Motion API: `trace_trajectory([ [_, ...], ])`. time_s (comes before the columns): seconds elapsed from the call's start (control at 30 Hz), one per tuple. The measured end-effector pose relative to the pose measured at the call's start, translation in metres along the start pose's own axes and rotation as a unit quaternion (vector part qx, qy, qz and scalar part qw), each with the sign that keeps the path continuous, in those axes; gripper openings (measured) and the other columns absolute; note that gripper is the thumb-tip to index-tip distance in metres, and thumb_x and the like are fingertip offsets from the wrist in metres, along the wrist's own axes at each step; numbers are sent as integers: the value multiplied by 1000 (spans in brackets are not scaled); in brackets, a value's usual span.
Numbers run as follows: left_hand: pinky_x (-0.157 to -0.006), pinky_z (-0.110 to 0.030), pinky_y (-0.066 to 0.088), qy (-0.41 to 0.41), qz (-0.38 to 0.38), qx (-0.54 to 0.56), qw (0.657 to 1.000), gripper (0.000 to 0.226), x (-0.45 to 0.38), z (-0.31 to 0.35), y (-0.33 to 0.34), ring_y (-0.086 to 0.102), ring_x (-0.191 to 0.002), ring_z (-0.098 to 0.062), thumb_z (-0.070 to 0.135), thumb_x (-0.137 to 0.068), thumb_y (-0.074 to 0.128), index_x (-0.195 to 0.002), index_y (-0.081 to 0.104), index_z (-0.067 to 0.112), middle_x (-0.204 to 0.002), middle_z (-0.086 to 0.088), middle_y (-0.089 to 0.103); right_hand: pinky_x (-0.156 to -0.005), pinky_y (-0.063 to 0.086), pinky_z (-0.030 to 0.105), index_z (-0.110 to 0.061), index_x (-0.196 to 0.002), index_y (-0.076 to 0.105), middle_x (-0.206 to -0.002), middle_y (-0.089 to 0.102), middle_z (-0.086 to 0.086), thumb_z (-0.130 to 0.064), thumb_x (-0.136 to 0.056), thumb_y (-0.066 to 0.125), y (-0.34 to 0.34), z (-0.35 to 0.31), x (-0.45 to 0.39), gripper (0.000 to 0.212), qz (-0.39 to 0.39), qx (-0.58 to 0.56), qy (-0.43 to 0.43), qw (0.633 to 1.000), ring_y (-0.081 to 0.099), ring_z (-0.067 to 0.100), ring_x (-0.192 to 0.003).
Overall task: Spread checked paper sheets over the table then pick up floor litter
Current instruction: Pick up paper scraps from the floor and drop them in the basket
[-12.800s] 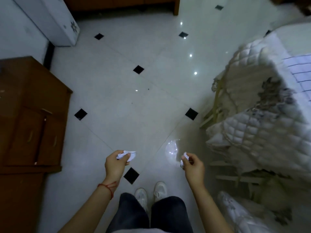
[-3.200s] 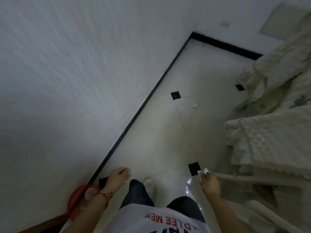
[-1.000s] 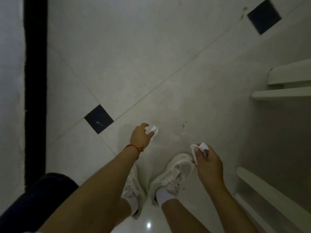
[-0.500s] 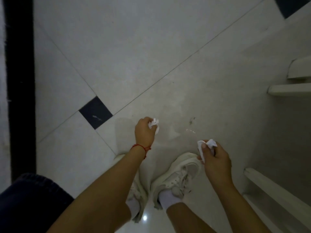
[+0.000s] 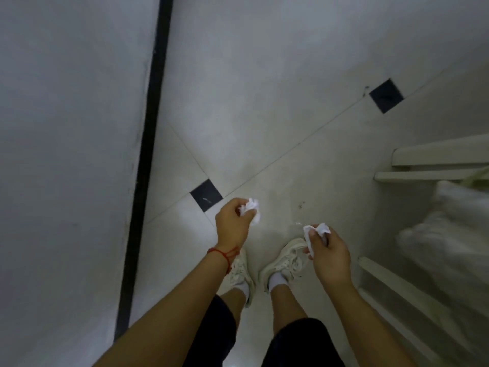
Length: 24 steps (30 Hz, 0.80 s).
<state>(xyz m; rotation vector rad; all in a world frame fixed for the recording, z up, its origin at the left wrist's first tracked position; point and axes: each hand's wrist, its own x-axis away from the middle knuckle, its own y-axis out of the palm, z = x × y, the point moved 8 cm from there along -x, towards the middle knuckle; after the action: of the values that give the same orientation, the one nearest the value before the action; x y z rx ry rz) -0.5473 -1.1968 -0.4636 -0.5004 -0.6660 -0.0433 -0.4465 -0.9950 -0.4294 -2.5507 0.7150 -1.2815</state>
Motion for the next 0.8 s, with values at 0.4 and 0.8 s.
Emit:
trace_trajectory([
  [0.4, -60, -17, 42, 21, 71, 26, 997, 9, 125, 99, -217, 54, -71, -18, 7, -79, 67, -85, 62, 12, -76, -1, 58, -44, 39, 3, 10, -77, 46, -75, 42, 16, -6, -91, 52, -36, -156, 144, 22, -12, 22, -91, 995, 45, 10, -57],
  [0.8, -60, -14, 38, -62, 222, 131, 964, 22, 218, 68, -352, 55, -80, -18, 7, -79, 68, -100, 64, 3, -91, -6, 61, -56, 42, 22, -21, -56, 35, -57, 41, -2, -12, -89, 54, 45, -250, 219, 40, -147, 166, -179, 959, 52, 20, -57],
])
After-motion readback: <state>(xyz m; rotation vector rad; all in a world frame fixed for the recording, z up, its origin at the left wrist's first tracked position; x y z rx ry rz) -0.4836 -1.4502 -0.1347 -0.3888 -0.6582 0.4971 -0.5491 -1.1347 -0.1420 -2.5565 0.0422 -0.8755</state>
